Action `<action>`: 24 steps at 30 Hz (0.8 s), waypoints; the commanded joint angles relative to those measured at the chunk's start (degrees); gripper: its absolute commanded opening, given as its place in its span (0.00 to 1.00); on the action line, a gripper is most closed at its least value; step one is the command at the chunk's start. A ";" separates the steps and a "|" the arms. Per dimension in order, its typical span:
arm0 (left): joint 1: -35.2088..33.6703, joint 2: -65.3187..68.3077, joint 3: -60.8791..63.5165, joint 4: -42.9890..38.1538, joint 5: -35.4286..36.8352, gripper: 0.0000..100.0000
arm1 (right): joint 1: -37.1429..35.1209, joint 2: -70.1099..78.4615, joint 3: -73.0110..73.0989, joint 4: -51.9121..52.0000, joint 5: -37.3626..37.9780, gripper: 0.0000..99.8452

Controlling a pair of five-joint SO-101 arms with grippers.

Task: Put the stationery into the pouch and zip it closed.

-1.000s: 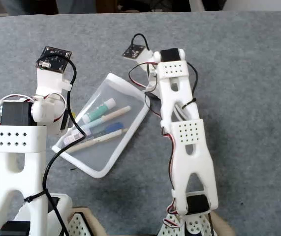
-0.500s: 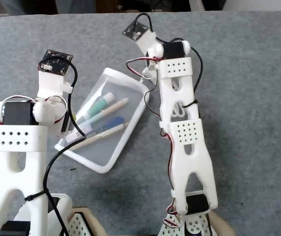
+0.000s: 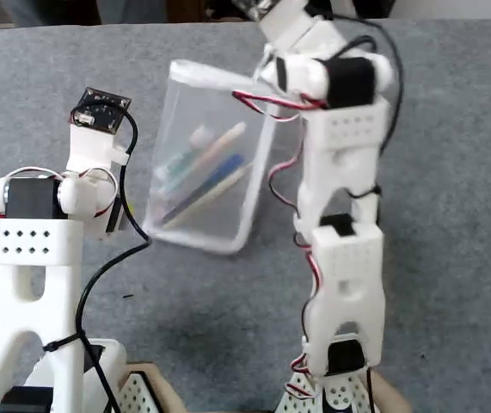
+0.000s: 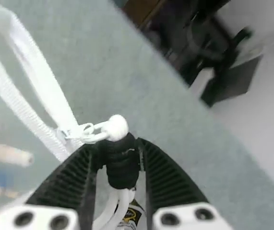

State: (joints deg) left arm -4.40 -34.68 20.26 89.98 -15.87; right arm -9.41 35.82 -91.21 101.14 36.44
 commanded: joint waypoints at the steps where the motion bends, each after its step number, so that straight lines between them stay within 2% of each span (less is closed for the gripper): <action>1: 0.13 -1.49 -5.49 0.26 1.58 0.17 | -0.18 -13.49 5.67 0.26 -0.79 0.01; 4: 0.92 -1.49 -9.10 1.32 1.76 0.17 | -0.09 -24.40 18.77 0.26 -0.62 0.01; 9: 10.15 -1.58 -14.99 9.14 1.76 0.17 | -2.81 -44.44 42.51 0.09 -0.35 0.01; 12: 14.02 -3.16 -16.84 10.81 3.78 0.17 | -4.13 -54.46 51.91 0.00 -0.35 0.01; 18: 18.24 -11.87 -16.84 10.73 5.71 0.17 | -4.57 -63.78 58.33 0.00 -2.02 0.01; 24: 18.15 -16.79 -16.84 10.81 5.80 0.17 | -4.48 -64.48 56.57 0.09 -7.21 0.01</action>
State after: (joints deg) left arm 13.10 -49.27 5.67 100.26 -10.68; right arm -13.36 -27.21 -33.10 101.14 31.78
